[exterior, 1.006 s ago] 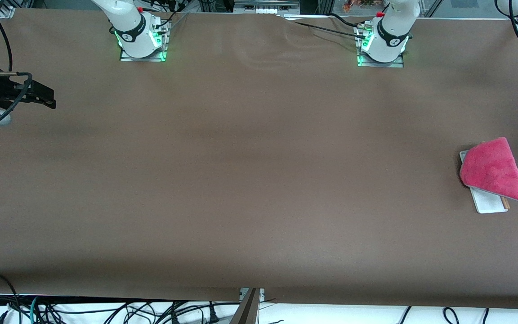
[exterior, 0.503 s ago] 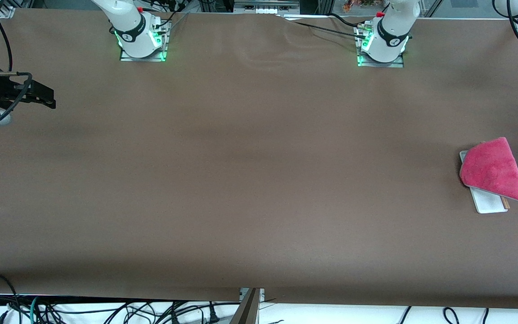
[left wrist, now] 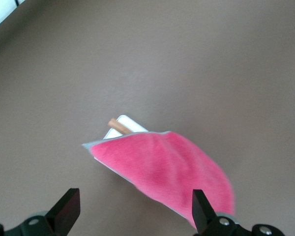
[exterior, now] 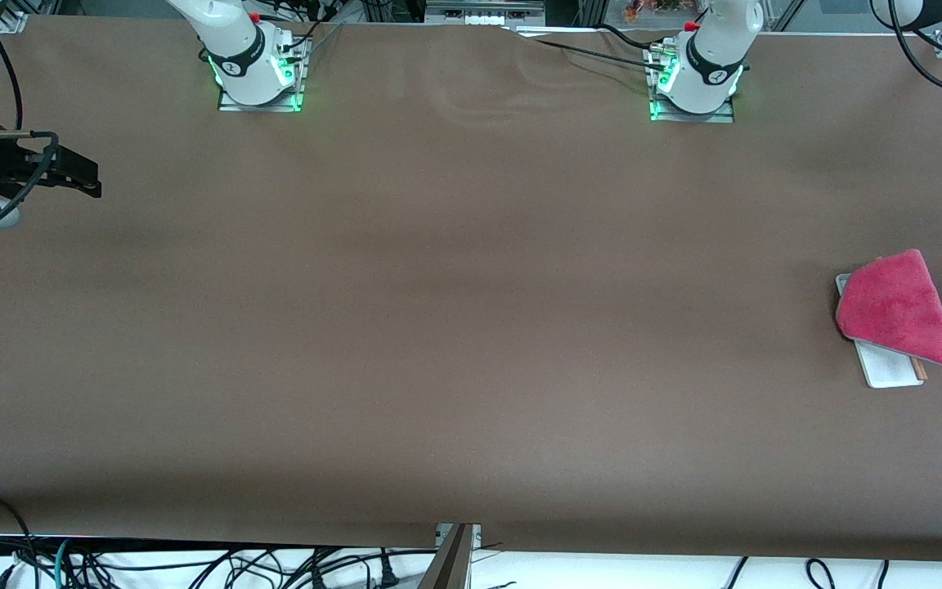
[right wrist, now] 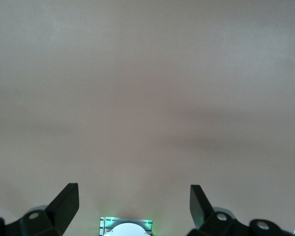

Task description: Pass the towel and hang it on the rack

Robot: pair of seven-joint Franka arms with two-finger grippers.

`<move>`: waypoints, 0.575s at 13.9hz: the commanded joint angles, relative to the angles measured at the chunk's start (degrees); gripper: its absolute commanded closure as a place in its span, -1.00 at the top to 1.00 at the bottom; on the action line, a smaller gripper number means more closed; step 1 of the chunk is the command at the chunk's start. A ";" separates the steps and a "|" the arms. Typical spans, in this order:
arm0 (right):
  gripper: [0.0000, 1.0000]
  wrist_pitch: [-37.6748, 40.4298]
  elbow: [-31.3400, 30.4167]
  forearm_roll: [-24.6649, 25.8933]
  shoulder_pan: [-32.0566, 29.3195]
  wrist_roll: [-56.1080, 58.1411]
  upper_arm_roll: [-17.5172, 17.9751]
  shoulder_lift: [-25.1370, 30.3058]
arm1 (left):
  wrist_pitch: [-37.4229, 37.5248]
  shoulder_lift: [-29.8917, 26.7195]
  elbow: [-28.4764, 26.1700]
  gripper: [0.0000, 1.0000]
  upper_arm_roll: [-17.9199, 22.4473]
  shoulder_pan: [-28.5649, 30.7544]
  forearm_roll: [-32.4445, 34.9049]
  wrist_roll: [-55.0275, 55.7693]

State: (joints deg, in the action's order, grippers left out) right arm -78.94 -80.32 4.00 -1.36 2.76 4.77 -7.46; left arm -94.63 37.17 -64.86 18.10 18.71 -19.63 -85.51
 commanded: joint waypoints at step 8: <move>1.00 -0.07 -0.54 -0.23 -0.05 0.85 -0.20 0.87 | 12.61 -11.30 -0.79 1.00 3.08 -20.80 8.30 30.53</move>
State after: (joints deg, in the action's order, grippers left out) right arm -78.96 -80.32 4.00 -1.36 2.76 4.73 -7.46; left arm -84.67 29.08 -64.37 20.13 0.35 -10.80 -61.07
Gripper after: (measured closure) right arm 0.000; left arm 0.000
